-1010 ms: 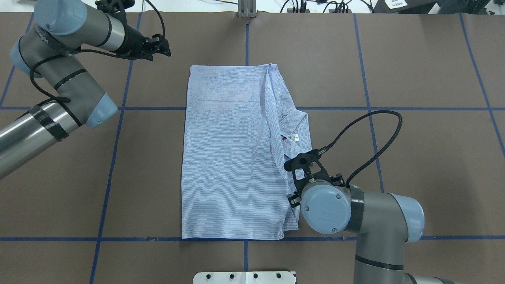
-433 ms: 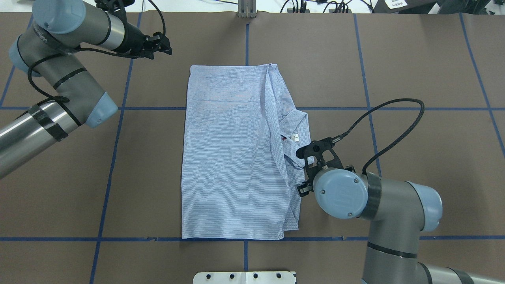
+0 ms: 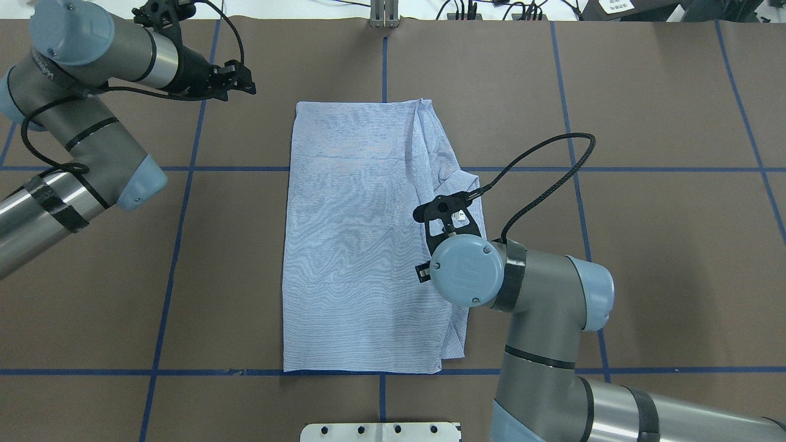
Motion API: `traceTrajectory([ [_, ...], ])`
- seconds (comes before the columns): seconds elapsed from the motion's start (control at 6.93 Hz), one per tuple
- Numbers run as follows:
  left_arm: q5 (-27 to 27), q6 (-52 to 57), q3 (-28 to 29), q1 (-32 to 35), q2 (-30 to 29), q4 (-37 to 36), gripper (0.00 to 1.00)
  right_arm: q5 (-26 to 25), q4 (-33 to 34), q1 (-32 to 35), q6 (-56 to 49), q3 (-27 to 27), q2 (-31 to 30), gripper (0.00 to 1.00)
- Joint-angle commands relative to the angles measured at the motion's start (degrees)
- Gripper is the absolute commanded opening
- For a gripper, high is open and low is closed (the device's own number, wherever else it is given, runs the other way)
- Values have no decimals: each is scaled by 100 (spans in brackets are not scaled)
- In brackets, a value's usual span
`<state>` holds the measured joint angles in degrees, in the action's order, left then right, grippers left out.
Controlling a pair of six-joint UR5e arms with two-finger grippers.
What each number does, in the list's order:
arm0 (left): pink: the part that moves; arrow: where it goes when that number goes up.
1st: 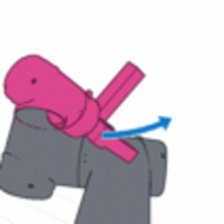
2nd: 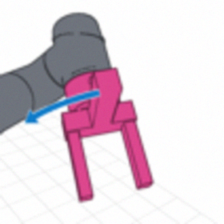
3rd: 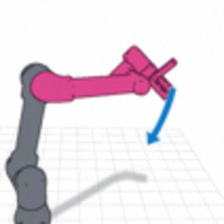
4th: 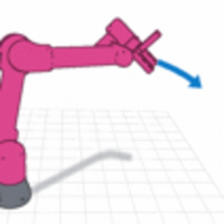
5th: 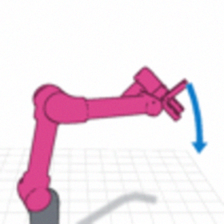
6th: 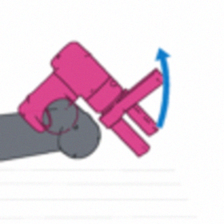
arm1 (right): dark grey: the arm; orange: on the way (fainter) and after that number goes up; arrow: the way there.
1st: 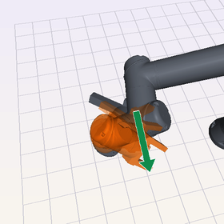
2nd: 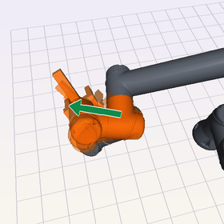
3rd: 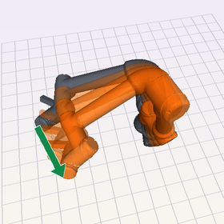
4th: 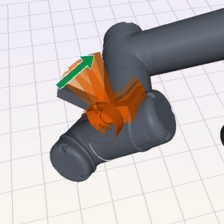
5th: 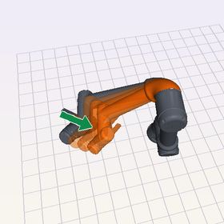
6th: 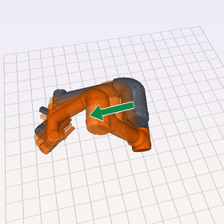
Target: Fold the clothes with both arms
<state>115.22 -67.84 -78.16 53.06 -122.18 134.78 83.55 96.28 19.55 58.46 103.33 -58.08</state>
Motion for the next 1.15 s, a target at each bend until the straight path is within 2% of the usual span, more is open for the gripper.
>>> traceTrajectory([
  [0.0, 0, 7, -24, -6, 37, 13, 67, 12, -4, 5, -62, -348, 174, 100],
  [0.58, 0, 16, -16, -6, 37, 13, 67, 187, -13, 329, -562, -358, -44, 100],
  [0.72, 0, 16, -16, -6, 37, 13, 67, 527, -13, 609, -972, -288, -185, 100],
  [0.87, 0, 16, -24, -6, 28, 13, 67, 583, -13, 707, -1090, 0, -517, 100],
  [1.01, 0, 16, -24, -6, 28, 5, 67, 653, -4, 743, -1117, 151, -581, 100],
])
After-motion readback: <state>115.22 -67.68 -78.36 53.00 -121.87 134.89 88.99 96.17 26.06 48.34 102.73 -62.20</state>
